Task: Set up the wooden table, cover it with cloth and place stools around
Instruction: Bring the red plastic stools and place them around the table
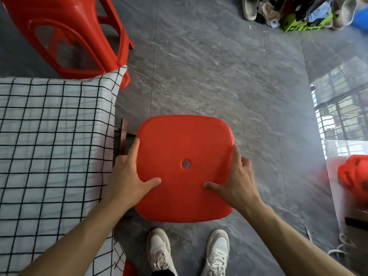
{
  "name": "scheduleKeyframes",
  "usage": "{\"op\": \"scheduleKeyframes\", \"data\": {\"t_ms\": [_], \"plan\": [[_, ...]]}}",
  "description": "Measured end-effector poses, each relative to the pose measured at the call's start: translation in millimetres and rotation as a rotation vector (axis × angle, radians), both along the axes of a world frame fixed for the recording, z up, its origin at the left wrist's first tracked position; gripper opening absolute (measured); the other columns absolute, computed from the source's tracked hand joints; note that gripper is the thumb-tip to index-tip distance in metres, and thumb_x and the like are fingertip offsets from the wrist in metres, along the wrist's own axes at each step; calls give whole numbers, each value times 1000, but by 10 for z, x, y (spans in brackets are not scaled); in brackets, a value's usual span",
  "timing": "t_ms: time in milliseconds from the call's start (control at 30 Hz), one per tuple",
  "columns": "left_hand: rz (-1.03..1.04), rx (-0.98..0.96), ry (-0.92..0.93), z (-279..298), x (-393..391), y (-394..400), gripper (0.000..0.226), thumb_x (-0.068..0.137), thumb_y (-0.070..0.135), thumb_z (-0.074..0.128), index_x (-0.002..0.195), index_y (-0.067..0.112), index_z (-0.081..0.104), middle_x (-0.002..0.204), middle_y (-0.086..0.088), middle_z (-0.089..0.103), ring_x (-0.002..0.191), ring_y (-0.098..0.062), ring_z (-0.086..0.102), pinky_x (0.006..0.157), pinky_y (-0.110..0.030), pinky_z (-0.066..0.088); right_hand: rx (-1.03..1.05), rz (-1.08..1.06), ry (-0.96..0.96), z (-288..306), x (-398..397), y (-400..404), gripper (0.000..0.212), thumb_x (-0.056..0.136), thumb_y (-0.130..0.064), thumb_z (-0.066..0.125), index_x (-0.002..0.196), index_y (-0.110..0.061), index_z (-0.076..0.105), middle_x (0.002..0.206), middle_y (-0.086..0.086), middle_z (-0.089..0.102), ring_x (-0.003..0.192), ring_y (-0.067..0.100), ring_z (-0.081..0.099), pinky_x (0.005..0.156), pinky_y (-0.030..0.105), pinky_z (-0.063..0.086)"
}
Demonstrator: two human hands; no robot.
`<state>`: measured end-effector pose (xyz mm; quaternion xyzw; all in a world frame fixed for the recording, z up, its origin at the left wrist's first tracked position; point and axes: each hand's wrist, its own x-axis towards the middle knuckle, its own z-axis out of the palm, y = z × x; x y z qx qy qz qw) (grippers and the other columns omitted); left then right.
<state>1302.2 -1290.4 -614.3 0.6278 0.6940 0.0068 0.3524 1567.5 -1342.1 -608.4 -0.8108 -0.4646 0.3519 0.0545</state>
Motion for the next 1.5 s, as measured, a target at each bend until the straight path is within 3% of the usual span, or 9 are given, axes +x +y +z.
{"op": "scheduleKeyframes", "data": {"t_ms": [100,233,700,1233,1500], "plan": [[80,40,-11,-29,42,-61,117,60,55,84,152,33,15,135,-6,48,120,-23,51,98,-42,46,-6,53,21,2,-30,84,137,54,-47,91,154,-31,-2,150,19,19,134,41,32,109,50,37],[176,51,23,-40,134,-96,113,57,50,87,149,23,28,135,-6,51,120,-24,53,100,-44,47,-31,83,-19,12,-48,49,133,58,-41,91,154,-32,0,148,17,21,132,38,33,103,50,41],[138,-11,7,19,811,-327,115,57,49,88,150,22,27,137,-4,49,123,-23,51,100,-38,43,38,27,40,2,713,-271,118,59,-40,89,152,-35,17,146,15,29,131,36,39,105,48,42],[28,4,-30,3,1913,-460,118,57,46,89,152,19,23,143,-6,45,130,-22,45,107,-39,40,27,-48,5,-5,1782,-556,122,59,-39,90,153,-34,13,150,18,25,137,38,31,110,49,35],[0,7,0,13,2050,-563,115,63,42,87,152,21,17,142,-7,40,128,-22,44,105,-37,40,30,-62,29,0,1907,-574,123,60,-35,91,154,-34,11,152,18,18,140,36,23,113,52,31]]}}
